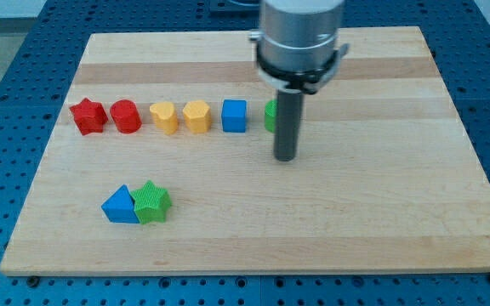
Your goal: Move the triangle along with the green star diagonal to the green circle
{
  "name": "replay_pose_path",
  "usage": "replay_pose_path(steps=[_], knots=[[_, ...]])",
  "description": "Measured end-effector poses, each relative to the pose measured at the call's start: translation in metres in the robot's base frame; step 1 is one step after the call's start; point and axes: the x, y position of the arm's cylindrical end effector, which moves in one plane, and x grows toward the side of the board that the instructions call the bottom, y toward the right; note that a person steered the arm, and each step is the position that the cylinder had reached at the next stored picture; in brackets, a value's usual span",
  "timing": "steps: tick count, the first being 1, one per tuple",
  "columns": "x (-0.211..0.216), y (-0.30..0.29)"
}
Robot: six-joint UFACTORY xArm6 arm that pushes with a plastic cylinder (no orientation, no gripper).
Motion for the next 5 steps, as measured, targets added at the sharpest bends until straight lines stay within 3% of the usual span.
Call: replay_pose_path(steps=[5], knots=[[0.025, -0.215]])
